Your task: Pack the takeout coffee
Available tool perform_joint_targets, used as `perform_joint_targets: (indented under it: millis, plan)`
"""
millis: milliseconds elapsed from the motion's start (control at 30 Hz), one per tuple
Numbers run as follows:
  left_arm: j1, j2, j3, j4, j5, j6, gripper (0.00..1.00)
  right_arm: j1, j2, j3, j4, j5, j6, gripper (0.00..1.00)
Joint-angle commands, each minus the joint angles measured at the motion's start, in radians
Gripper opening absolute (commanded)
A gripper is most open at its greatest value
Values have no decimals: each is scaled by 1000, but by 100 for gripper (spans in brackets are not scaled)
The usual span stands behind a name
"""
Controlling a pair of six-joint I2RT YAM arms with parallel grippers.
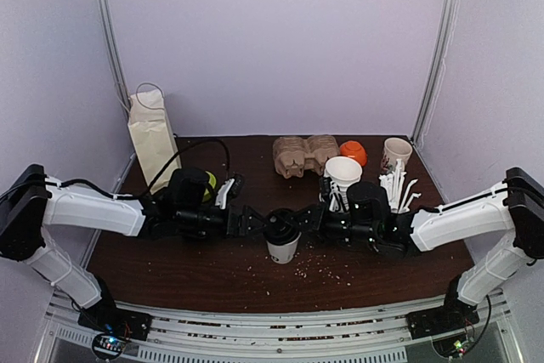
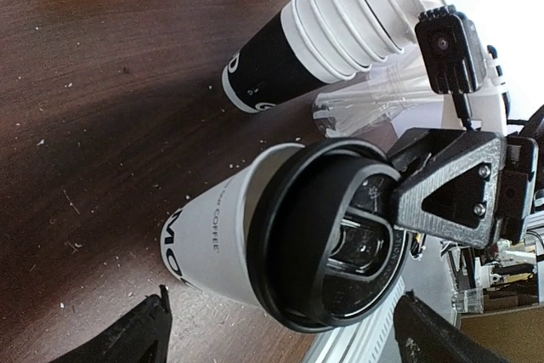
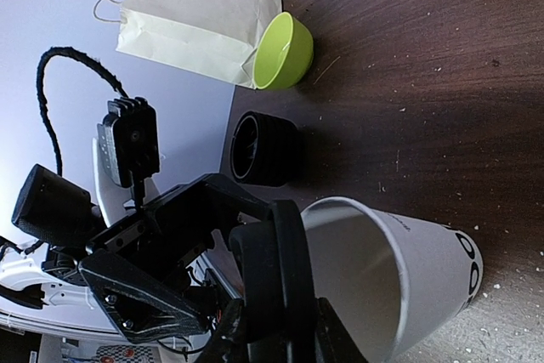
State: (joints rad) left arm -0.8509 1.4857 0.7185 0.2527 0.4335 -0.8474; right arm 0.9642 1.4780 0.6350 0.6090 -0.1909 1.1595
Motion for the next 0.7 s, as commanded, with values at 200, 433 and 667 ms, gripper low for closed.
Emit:
perform_joint_targets:
  millis: [200,433,667]
  plan:
    - [-1,39,55,30,15,8,91,-9,1,-18,19,-4,9,11]
    - [-2,55,75,-3,8,20,88,-9,-2,-18,0,1,5,19]
    - [-2,64,88,-22,7,32,86,-9,-15,-17,-27,11,-3,29]
